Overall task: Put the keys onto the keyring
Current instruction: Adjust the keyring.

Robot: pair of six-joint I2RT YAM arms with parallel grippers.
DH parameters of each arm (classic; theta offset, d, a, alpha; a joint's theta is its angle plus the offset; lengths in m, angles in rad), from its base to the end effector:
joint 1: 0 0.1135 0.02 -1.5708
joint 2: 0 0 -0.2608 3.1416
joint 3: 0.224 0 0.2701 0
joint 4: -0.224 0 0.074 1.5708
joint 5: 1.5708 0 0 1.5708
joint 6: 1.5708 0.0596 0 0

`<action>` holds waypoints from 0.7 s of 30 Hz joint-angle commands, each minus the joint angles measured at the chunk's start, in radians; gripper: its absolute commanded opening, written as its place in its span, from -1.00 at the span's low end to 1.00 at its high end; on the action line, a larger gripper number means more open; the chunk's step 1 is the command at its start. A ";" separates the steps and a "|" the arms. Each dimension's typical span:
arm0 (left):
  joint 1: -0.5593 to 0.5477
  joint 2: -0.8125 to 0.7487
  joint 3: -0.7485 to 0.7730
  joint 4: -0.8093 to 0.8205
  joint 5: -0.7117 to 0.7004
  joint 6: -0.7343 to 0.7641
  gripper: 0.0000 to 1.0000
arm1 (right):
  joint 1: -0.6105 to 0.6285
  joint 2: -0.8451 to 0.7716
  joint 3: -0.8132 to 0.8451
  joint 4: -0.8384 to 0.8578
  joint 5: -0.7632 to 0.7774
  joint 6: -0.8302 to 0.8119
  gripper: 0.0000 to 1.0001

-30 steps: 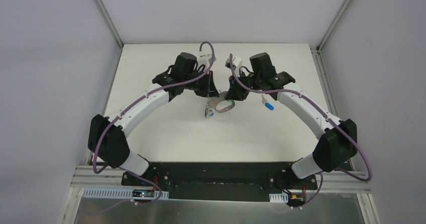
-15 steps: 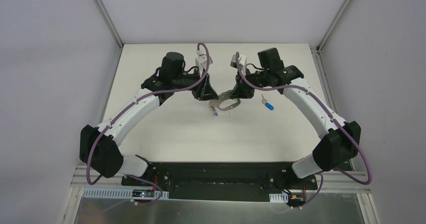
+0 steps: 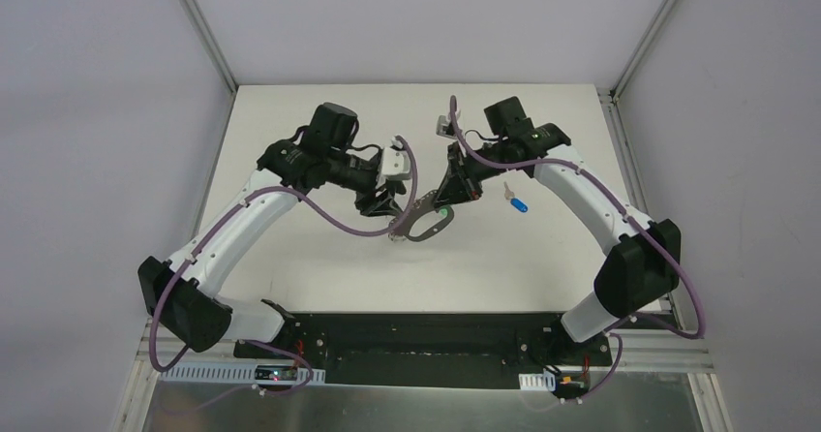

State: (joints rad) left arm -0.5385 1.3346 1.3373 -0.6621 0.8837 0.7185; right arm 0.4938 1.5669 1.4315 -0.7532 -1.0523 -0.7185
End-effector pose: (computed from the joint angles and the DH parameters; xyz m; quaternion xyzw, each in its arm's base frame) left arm 0.2429 -0.1988 0.3593 0.6295 0.5460 -0.3467 0.4307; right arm 0.2866 0.2130 0.3178 -0.6023 0.5740 0.4379 0.3405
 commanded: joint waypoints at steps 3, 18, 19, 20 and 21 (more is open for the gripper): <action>-0.070 -0.047 0.090 -0.171 -0.091 0.280 -0.04 | 0.007 0.022 0.004 0.131 -0.150 0.186 -1.00; -0.145 -0.061 0.061 -0.088 -0.332 0.259 -0.32 | 0.006 0.061 -0.055 0.313 -0.202 0.407 -1.00; -0.146 -0.061 0.060 -0.087 -0.334 0.261 -0.32 | 0.006 0.061 -0.054 0.316 -0.204 0.412 -1.00; -0.147 -0.061 0.058 -0.087 -0.334 0.262 -0.31 | 0.006 0.062 -0.054 0.321 -0.207 0.418 -1.00; -0.149 -0.061 0.057 -0.088 -0.333 0.265 -0.30 | 0.005 0.065 -0.054 0.323 -0.208 0.419 -1.00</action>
State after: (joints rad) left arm -0.6743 1.3064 1.3979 -0.7746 0.5827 0.9638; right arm 0.4961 1.6360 1.3754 -0.4919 -1.1904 -0.3470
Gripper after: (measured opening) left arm 0.344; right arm 0.107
